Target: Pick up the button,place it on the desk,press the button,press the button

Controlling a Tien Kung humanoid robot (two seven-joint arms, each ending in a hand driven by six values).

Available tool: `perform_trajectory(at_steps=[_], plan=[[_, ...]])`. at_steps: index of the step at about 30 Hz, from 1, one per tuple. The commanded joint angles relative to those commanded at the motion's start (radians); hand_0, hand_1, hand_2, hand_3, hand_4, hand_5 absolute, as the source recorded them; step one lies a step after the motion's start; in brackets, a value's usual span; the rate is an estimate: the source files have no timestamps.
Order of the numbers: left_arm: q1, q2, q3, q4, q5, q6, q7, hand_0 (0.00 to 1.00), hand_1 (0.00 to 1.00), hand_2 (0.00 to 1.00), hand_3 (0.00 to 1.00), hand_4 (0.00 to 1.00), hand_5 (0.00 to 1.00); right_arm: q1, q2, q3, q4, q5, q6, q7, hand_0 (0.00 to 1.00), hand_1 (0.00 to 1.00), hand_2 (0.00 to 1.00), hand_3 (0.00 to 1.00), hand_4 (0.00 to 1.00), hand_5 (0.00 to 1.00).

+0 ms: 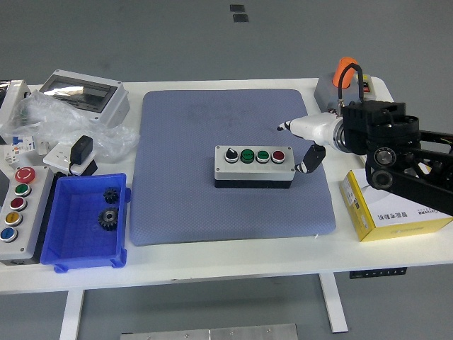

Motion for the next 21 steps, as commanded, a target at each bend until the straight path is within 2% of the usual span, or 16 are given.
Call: perform_trajectory(at_steps=[5,6,11,12,21], plan=[[-0.005,0.001,0.000,0.000,-0.001,-0.001,-0.002,0.623,0.534,0.504,0.589,0.475,0.069,0.007,0.016,0.009,-0.009,0.072,0.097,0.000,0.769,0.750,0.705,0.998,0.583,0.047],[-0.006,0.001,0.000,0.000,-0.002,-0.001,-0.002,0.623,0.537,0.506,0.591,0.479,0.071,0.009,0.019,0.011,-0.011,0.080,0.109,0.000,0.597,0.575,0.360,0.998,0.336,0.002],[-0.006,0.001,0.001,0.000,-0.003,-0.001,0.000,0.623,0.537,0.506,0.591,0.479,0.071,0.009,0.030,0.014,-0.028,0.092,0.124,0.000,0.597,0.575,0.360,0.998,0.336,0.002],[-0.006,0.000,0.002,0.000,-0.004,-0.001,0.000,0.623,0.538,0.507,0.592,0.483,0.073,0.009,0.031,0.015,-0.032,0.092,0.125,0.000,0.559,0.545,0.339,0.998,0.251,0.002],[-0.005,-0.001,0.000,0.000,-0.005,-0.002,0.000,0.623,0.538,0.507,0.593,0.487,0.078,0.011,0.030,0.023,-0.048,0.086,0.125,0.000,0.533,0.529,0.334,0.998,0.219,0.002]])
